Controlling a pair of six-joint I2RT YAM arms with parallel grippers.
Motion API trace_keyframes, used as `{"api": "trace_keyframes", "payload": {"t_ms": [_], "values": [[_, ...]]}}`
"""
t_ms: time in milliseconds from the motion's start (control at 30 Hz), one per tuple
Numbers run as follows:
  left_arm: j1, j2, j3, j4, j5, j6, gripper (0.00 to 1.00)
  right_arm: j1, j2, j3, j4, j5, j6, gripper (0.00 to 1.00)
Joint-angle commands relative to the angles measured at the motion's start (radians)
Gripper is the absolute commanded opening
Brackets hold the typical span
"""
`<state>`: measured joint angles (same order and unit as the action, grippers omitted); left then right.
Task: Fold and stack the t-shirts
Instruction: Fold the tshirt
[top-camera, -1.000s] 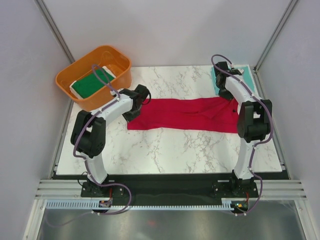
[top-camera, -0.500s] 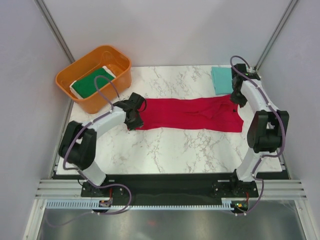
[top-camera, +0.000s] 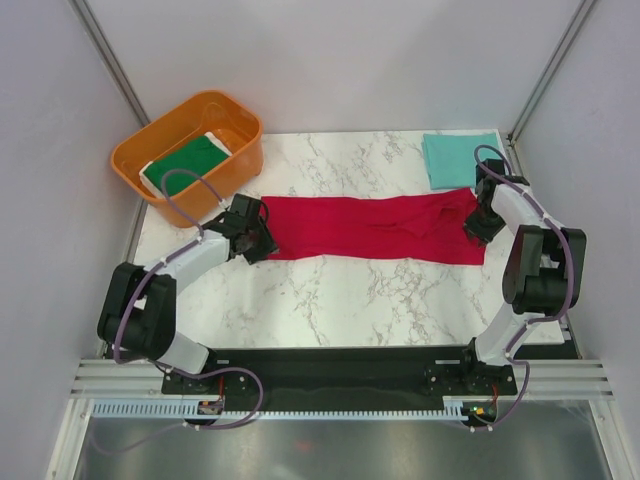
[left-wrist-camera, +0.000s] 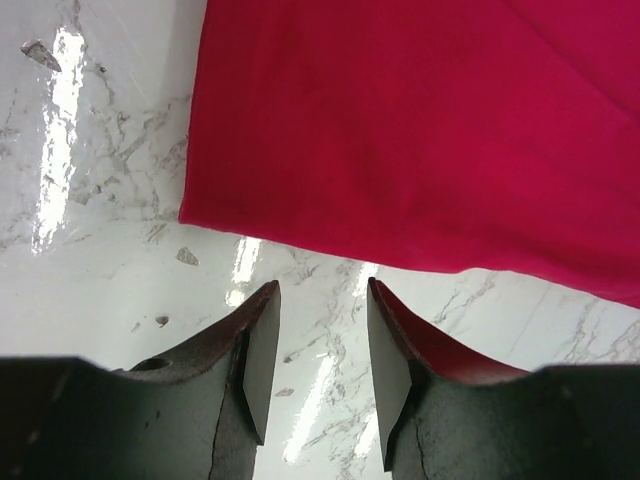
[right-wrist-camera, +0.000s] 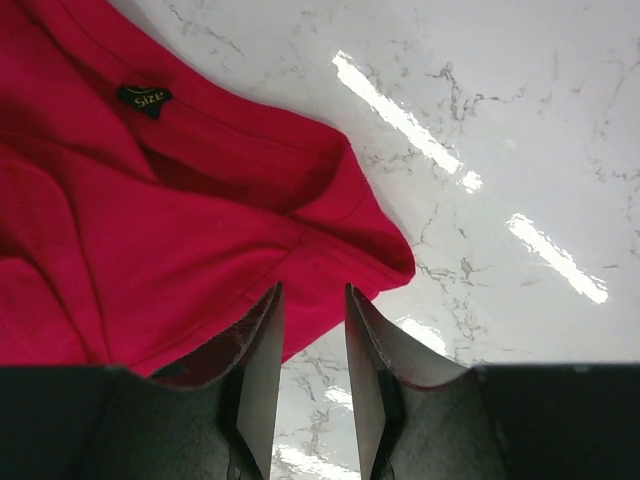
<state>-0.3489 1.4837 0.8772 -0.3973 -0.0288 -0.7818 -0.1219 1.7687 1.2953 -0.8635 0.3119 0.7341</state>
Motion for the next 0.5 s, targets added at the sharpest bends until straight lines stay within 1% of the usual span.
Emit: {"api": "trace_keyframes", "payload": {"t_ms": [0, 200, 267, 333, 367, 400, 433, 467], "values": [[0.01, 0.038, 0.003, 0.057, -0.032, 0.032, 0.48, -0.005, 0.001, -0.05, 0.079, -0.03, 0.044, 0.38], [0.01, 0.101, 0.009, 0.071, -0.069, 0.029, 0.47, -0.012, 0.017, -0.123, 0.125, -0.016, 0.048, 0.37], [0.01, 0.118, 0.016, 0.071, -0.079, 0.03, 0.45, -0.012, 0.012, -0.143, 0.139, -0.002, 0.05, 0.36], [0.01, 0.135, 0.014, 0.072, -0.094, 0.027, 0.44, -0.013, 0.011, -0.168, 0.156, 0.025, 0.045, 0.31], [0.01, 0.141, 0.014, 0.072, -0.103, 0.027, 0.42, -0.013, 0.006, -0.175, 0.162, 0.036, 0.042, 0.27], [0.008, 0.15, 0.016, 0.071, -0.106, 0.032, 0.39, -0.013, -0.003, -0.197, 0.182, 0.045, 0.036, 0.17], [0.008, 0.156, 0.02, 0.072, -0.114, 0.039, 0.36, -0.013, -0.008, -0.206, 0.193, 0.068, 0.03, 0.1], [0.008, 0.161, 0.02, 0.071, -0.128, 0.041, 0.26, -0.015, -0.02, -0.215, 0.201, 0.078, 0.018, 0.03]]}}
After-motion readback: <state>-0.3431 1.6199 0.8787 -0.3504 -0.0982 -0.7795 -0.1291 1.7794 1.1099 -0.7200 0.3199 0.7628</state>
